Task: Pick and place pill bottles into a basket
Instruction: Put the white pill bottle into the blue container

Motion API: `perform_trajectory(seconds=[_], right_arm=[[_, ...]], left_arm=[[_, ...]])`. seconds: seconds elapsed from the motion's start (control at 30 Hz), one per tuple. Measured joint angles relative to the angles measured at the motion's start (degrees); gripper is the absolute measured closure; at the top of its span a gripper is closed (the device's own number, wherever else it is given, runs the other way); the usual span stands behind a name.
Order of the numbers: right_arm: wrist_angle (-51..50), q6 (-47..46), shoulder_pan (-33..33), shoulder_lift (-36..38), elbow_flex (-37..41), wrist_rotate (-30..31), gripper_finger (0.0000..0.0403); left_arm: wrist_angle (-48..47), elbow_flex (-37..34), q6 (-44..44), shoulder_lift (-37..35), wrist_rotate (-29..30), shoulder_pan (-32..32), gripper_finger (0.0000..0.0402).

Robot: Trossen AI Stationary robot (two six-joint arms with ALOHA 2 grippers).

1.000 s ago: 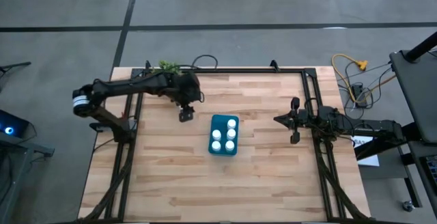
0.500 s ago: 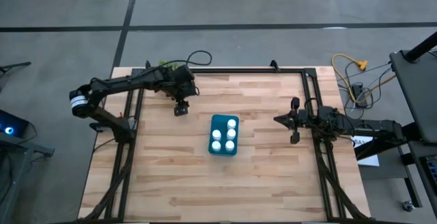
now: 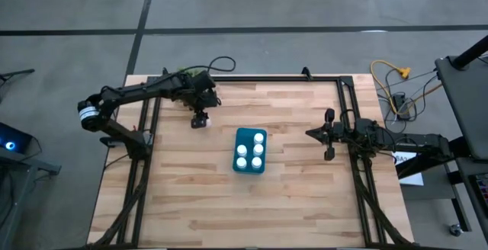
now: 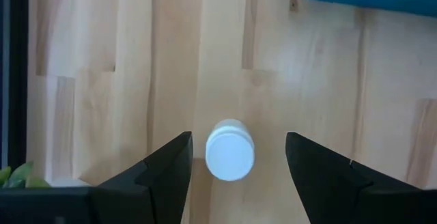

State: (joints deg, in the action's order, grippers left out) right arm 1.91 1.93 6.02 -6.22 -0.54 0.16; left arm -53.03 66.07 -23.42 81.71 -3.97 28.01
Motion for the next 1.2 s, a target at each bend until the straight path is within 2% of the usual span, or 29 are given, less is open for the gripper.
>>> perform_trajectory(seconds=[0.5,0.9,1.2], right_arm=[[0.0,-0.2,0.0,0.0,0.0,0.0,0.0394],[0.0,-1.5,0.0,0.0,0.0,0.0,0.0394],[0.0,-1.7,0.0,0.0,0.0,0.0,0.0394]], left_arm=[[0.2,-4.6,-1.4,0.0,-0.4,0.3,0.0185],[5.0,-8.7,-1.4,0.4,-0.2,0.7,0.0185],[6.7,-8.8,-1.4,0.5,1.0,0.9,0.0185]])
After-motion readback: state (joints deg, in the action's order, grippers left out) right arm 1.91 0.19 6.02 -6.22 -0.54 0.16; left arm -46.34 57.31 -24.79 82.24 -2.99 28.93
